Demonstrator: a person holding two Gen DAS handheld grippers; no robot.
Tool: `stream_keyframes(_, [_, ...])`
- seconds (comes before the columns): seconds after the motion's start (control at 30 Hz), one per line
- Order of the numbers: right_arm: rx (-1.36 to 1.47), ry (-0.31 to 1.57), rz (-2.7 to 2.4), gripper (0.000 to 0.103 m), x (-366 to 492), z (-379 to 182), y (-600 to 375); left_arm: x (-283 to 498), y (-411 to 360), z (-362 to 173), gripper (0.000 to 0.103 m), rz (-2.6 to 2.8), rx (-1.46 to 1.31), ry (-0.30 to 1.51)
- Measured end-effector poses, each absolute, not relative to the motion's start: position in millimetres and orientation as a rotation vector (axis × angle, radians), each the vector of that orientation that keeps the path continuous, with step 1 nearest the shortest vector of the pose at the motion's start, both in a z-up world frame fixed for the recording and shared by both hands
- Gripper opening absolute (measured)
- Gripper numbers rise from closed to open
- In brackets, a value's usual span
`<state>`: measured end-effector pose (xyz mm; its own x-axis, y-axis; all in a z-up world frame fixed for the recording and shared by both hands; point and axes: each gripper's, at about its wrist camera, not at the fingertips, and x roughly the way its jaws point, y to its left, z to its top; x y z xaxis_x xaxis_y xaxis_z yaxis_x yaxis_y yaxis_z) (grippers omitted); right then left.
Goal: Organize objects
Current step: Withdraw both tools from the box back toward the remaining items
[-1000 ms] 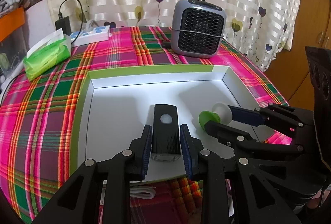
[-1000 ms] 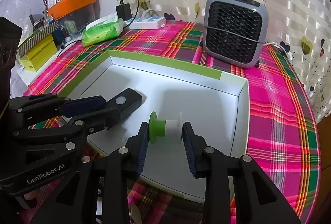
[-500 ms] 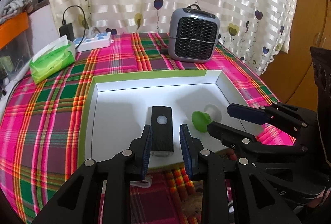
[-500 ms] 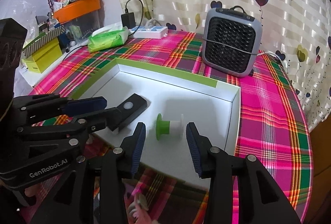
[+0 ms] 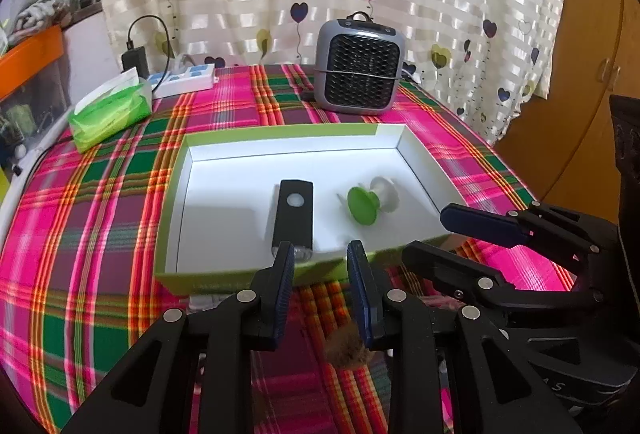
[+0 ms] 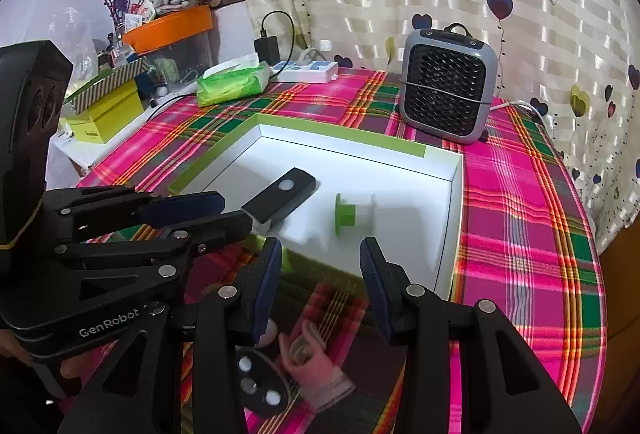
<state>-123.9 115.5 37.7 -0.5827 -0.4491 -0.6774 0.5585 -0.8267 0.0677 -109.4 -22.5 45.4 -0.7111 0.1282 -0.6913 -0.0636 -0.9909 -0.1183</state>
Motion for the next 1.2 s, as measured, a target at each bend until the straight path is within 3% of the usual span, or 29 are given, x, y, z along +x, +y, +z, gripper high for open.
stream_keyframes(1.2, [0.937, 0.198, -2.342, 0.042, -66, 32, 127, -56, -10, 37, 0.023, 2.780, -1.149, -0.141])
